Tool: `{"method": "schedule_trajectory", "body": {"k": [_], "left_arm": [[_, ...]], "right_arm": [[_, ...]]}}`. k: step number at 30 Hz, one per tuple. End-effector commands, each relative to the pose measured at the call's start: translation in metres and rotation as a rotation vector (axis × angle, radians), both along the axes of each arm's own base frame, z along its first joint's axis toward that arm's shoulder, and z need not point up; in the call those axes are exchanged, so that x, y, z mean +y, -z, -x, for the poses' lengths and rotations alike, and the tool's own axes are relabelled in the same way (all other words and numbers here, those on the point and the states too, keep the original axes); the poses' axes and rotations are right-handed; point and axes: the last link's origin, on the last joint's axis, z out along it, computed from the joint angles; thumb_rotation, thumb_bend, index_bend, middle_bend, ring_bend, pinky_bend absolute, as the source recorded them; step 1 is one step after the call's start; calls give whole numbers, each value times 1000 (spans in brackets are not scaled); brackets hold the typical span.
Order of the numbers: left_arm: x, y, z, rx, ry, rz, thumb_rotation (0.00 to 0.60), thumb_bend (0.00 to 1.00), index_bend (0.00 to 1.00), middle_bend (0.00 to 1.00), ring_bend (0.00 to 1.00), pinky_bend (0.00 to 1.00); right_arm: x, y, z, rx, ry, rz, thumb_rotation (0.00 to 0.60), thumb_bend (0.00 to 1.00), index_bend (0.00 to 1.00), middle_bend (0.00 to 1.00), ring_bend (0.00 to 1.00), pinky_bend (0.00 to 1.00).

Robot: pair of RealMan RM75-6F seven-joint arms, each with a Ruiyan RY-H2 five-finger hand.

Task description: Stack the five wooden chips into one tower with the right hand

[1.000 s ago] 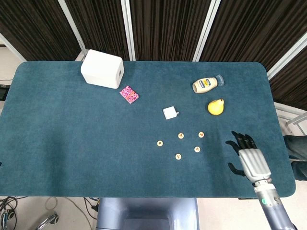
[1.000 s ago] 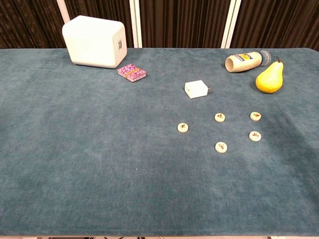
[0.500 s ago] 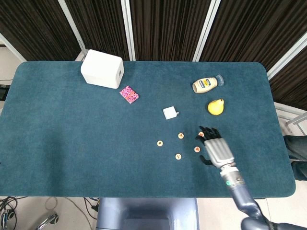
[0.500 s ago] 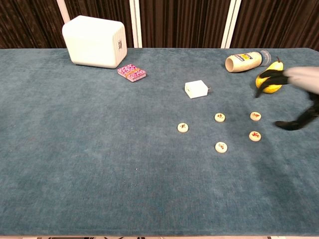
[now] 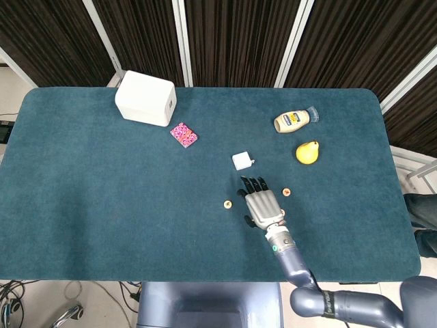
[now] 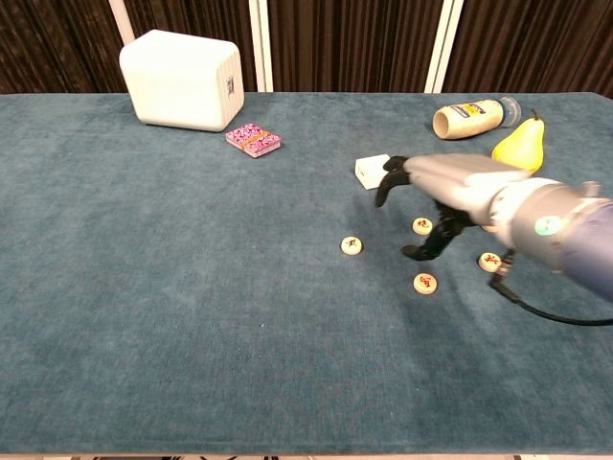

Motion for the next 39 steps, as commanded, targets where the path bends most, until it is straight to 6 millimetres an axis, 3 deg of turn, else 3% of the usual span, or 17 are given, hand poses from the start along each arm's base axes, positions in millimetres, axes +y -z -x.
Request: {"method": "schedule_trajectory", "body": {"k": [1,18,39], "left_arm": [[0,0,0,-2,-1,1,600,94,0,0,0,63],[1,-3,3,-8,-8,-6,600,94,0,0,0,63],[2,-3,4,-1,-14,-7,600,95,0,0,0,63]], "right_arm": [[-3,12,-7,18,-3,-2,600,368,296,0,0,0],[-19,50,-24,33,23,-10,600,367,397,0,0,0],[-27,58,-30,49,33,-8,600,367,490,0,0,0]]}}
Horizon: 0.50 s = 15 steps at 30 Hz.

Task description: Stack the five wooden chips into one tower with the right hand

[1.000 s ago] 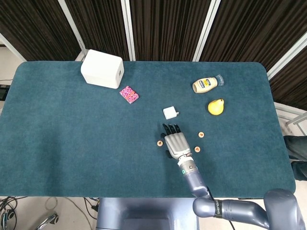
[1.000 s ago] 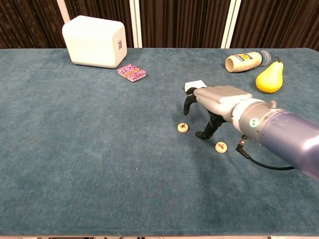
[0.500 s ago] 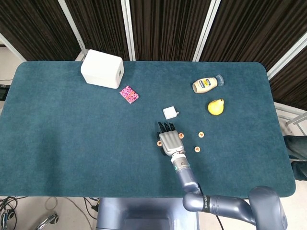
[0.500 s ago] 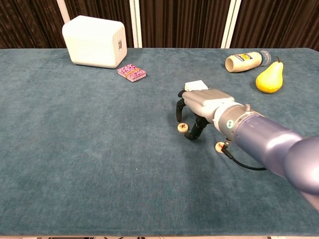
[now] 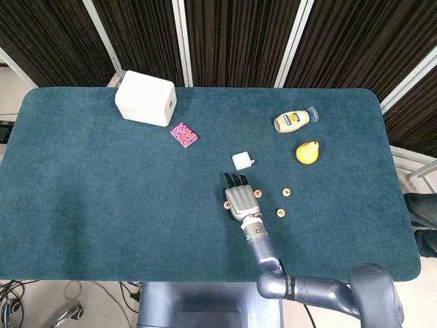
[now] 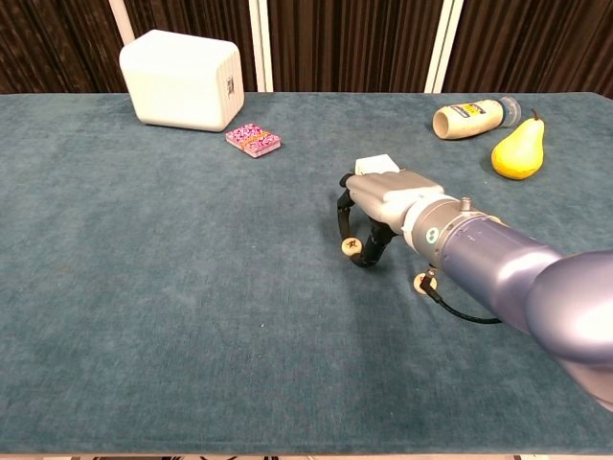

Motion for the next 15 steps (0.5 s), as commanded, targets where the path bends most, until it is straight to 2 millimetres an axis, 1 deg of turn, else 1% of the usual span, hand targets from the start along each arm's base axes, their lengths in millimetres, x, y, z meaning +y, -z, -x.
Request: {"method": "schedule_trajectory", "body": {"k": [1,10,15], "left_arm": [[0,0,0,0,-1,0,600,94,0,0,0,63],[0,-1,1,-1,-4,-4,600,94,0,0,0,63],[0,-2,2,-2,-6,-6,600,94,0,0,0,63]], "right_arm": [[0,1,-1,0,-1,0,600,367,494,0,0,0],[-2,3,-2,7,4,1,600,393,522,0,0,0],[-1,-4,-5,3,-13,7,600,394,523,0,0,0]]}}
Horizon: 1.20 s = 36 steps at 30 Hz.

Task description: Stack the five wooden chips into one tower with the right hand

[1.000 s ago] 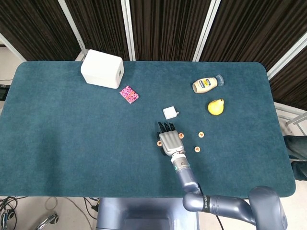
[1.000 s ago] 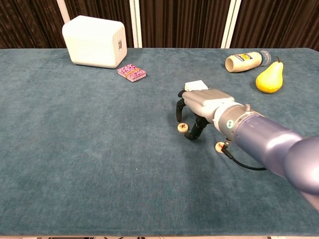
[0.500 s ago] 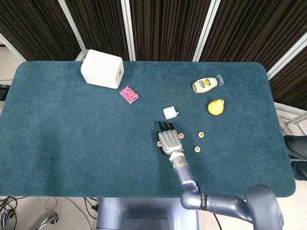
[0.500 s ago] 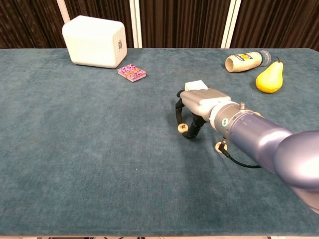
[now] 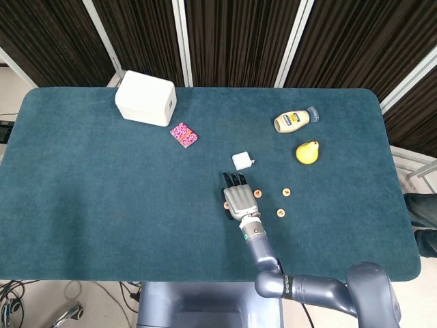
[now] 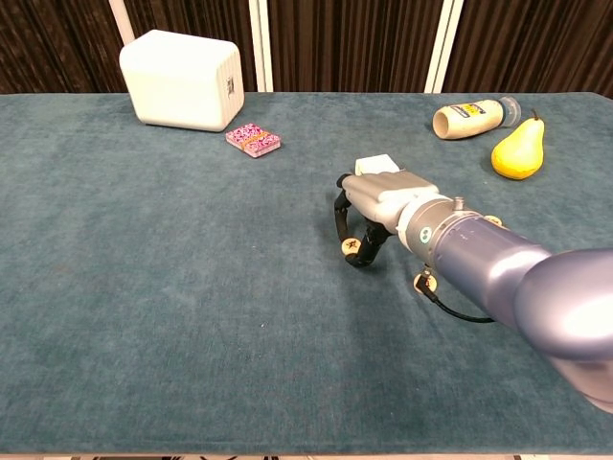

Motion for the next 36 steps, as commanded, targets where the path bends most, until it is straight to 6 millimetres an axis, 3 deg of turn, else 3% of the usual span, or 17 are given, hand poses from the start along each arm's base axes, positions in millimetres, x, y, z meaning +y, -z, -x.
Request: {"method": "schedule_trajectory", "body": {"k": [1,7,15,22,36], "left_arm": [[0,0,0,-1,-1,-1,600,94,0,0,0,63],[-1,-1,0,-2,0,-3,600,94,0,0,0,63],[-1,2,-2,2,7,5,600,95,0,0,0,63],[-2,2,-4,2,10,5,600,94,0,0,0,63],[-1,2,-3,5,6,2,600,94,0,0,0,63]], "right_arm": [[1,-6,-2,-3,-14,6,600,394,523,0,0,0],[13,-33,0,-10,-33,-5,600,393,523,0,0,0],[44,-64,19,-1,-39,-54,600,393,523,0,0,0],[57,-67,35,12,-31,-87,600,394,523,0,0,0],[52,-59,52,17,7,-86,600,392,523,0,0,0]]}}
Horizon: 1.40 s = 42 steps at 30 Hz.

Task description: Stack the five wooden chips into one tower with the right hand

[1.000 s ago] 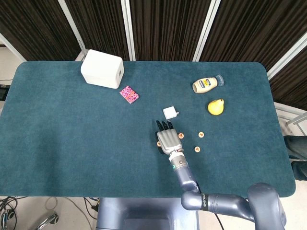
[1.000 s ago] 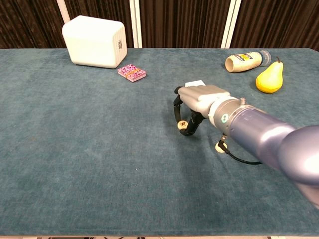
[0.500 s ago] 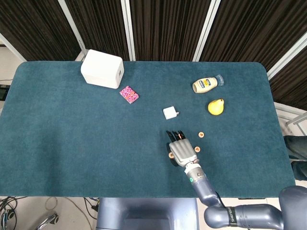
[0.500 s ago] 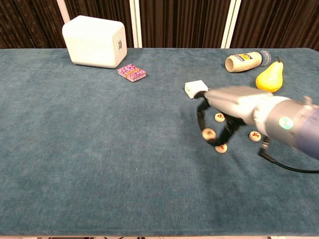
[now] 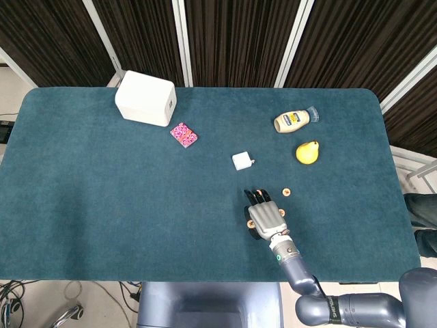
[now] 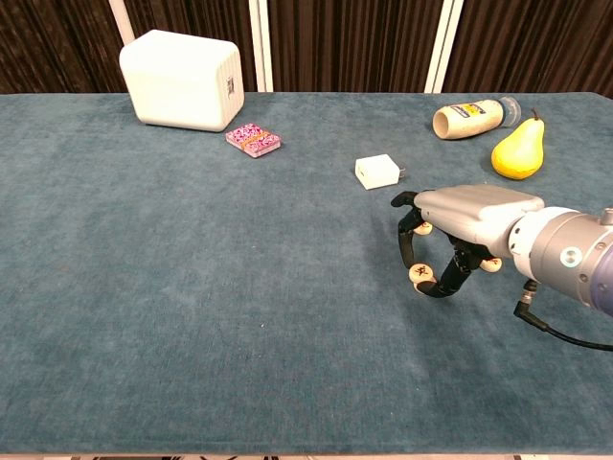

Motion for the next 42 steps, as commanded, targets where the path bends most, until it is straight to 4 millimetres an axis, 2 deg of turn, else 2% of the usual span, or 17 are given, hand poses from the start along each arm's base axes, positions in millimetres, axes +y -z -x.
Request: {"method": "schedule_trajectory", "body": {"k": [1,22,42], "left_arm": [[0,0,0,1,0,1,600,94,0,0,0,63],[0,0,0,4,-3,-3,600,94,0,0,0,63],[0,-1,0,5,-6,-7,600,94,0,0,0,63]], "right_arm": [[-1,3,3,5,7,-3,600,392,523,0,0,0],[-5,9,13,18,12,6,600,393,523,0,0,0],[-5,9,10,10,9,7,600,393,522,0,0,0]]}}
